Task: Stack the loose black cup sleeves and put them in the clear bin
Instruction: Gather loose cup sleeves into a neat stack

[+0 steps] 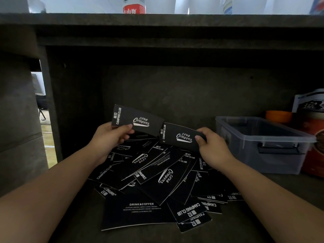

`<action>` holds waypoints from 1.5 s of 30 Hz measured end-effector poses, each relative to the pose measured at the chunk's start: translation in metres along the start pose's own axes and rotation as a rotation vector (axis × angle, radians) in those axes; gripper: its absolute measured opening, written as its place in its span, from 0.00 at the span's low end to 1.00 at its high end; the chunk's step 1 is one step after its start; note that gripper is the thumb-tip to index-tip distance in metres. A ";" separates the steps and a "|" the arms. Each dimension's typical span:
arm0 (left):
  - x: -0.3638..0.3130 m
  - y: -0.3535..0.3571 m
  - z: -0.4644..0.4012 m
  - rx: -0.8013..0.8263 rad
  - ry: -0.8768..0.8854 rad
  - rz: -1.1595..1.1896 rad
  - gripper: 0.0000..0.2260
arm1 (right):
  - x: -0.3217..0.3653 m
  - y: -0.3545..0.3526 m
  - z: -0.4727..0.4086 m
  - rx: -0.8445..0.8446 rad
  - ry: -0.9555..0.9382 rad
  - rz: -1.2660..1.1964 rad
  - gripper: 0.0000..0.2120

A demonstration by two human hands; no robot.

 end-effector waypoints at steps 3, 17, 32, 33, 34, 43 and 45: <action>0.004 0.007 0.005 0.102 -0.019 -0.163 0.04 | 0.000 0.001 0.000 -0.020 0.004 -0.028 0.08; 0.009 0.021 0.013 0.021 0.145 -0.793 0.13 | 0.013 0.009 0.004 0.100 -0.090 -0.165 0.07; 0.014 0.039 0.023 0.358 0.189 -0.791 0.47 | 0.018 0.013 0.005 0.155 -0.114 -0.172 0.08; 0.015 0.041 0.023 0.372 0.193 -0.822 0.47 | 0.018 0.013 0.005 0.156 -0.112 -0.166 0.08; 0.016 0.041 0.022 0.374 0.196 -0.835 0.46 | 0.018 0.013 0.005 0.153 -0.114 -0.151 0.08; -0.002 0.020 0.014 0.023 0.233 -0.705 0.27 | 0.012 0.002 0.000 -0.039 -0.024 -0.072 0.07; -0.001 0.008 0.005 -0.059 0.180 -0.741 0.26 | 0.007 -0.005 -0.001 -0.111 0.022 -0.075 0.08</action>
Point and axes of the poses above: each hand's wrist, its own z-axis away from the middle knuckle, its own y-axis out of the palm, x = y × z, the point moved 3 cm from there along -z, towards the middle knuckle, and after that the axes turned 14 degrees about -y, right-handed, at the moved point
